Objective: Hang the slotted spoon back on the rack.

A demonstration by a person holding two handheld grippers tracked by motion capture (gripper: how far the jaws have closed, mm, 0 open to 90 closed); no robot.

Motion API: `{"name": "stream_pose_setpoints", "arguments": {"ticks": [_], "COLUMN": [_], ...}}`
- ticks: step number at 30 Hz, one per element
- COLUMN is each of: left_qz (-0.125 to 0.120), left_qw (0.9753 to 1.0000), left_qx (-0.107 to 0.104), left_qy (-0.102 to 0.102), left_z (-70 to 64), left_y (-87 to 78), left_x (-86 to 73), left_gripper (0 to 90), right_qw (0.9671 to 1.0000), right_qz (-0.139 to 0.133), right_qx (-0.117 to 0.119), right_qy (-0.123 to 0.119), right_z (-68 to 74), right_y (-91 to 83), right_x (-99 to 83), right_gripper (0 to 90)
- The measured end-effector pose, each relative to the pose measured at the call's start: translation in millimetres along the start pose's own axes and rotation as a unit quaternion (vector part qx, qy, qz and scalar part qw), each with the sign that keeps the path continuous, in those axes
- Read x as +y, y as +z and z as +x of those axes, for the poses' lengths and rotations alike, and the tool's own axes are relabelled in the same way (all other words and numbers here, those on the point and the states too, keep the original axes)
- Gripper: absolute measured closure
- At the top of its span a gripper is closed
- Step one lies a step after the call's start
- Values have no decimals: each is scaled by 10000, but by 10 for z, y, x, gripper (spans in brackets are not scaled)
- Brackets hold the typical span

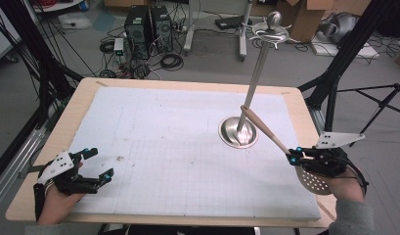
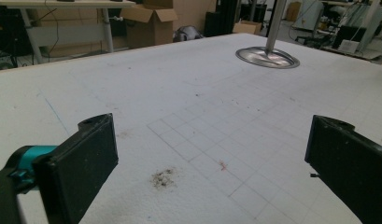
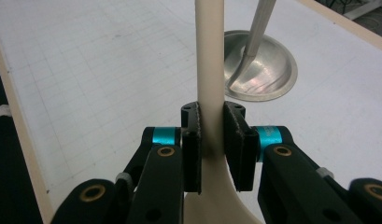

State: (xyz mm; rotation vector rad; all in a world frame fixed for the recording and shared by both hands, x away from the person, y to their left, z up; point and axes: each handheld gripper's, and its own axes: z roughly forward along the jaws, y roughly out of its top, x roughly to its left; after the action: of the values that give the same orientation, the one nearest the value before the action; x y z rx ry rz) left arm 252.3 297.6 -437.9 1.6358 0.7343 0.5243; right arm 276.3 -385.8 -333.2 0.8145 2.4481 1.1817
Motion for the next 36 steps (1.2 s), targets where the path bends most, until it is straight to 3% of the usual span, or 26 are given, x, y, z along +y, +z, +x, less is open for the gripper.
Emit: {"name": "stream_pose_setpoints", "arguments": {"ticks": [21,36], "left_qz": [-50,-104], "left_qw": [9999,9999], "left_qx": [-12,-40], "left_qy": [-122,-124], "left_z": [22,4], "left_y": [-6,-12], "left_x": [-23,-8], "left_gripper": [28,28], "right_qw": [9993,9973], "right_qz": [-281,-557], "right_qx": [-188,-402], "right_qy": [179,267], "right_z": [-70,-165], "right_y": [-303,-410], "right_x": [-21,2], "right_gripper": [781,781]}}
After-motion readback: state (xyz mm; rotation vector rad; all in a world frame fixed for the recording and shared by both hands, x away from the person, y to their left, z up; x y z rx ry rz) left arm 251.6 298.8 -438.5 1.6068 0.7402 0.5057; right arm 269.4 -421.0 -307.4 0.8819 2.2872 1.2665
